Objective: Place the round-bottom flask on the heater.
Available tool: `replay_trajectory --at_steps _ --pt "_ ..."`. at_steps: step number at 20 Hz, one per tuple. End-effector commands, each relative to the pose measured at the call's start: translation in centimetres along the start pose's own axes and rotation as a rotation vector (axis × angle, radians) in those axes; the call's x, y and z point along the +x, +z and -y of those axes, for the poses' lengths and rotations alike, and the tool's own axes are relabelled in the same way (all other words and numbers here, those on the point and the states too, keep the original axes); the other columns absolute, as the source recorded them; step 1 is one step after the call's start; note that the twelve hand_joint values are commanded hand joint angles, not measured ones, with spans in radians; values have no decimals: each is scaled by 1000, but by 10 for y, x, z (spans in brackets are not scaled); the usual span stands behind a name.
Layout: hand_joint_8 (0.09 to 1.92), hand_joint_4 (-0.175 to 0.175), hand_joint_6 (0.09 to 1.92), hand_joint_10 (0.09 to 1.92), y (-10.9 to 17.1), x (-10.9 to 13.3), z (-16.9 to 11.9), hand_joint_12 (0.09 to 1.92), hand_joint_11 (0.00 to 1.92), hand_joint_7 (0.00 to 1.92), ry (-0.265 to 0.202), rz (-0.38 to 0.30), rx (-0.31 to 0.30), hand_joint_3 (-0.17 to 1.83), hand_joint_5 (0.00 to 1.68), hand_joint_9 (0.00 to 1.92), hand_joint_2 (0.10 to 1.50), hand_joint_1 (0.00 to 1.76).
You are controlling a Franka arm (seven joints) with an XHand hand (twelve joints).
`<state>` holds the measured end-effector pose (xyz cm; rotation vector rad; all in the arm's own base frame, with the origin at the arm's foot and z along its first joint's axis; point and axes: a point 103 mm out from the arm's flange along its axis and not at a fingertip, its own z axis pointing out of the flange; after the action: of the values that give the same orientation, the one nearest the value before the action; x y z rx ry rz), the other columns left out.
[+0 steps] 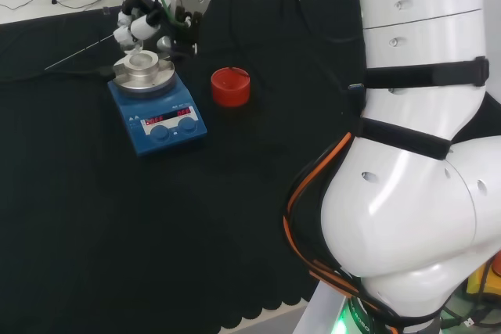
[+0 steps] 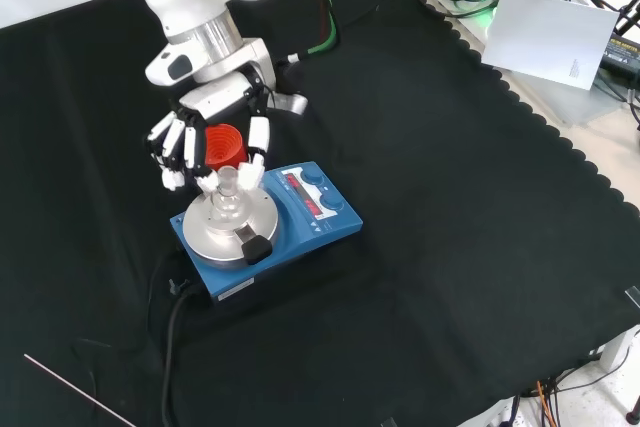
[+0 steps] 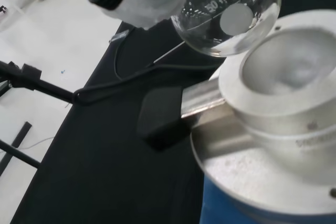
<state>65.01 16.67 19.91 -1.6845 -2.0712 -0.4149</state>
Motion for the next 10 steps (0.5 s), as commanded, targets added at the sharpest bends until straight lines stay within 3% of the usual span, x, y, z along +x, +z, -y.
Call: replay_trajectory --at_steps 1,10 --pt "591 175 878 606 7 -2 0 1338 189 513 4 -2 5 586 1136 607 754 1085" --pt "592 175 876 606 5 -13 -3 1337 188 512 23 -2 8 588 1137 607 753 1086"
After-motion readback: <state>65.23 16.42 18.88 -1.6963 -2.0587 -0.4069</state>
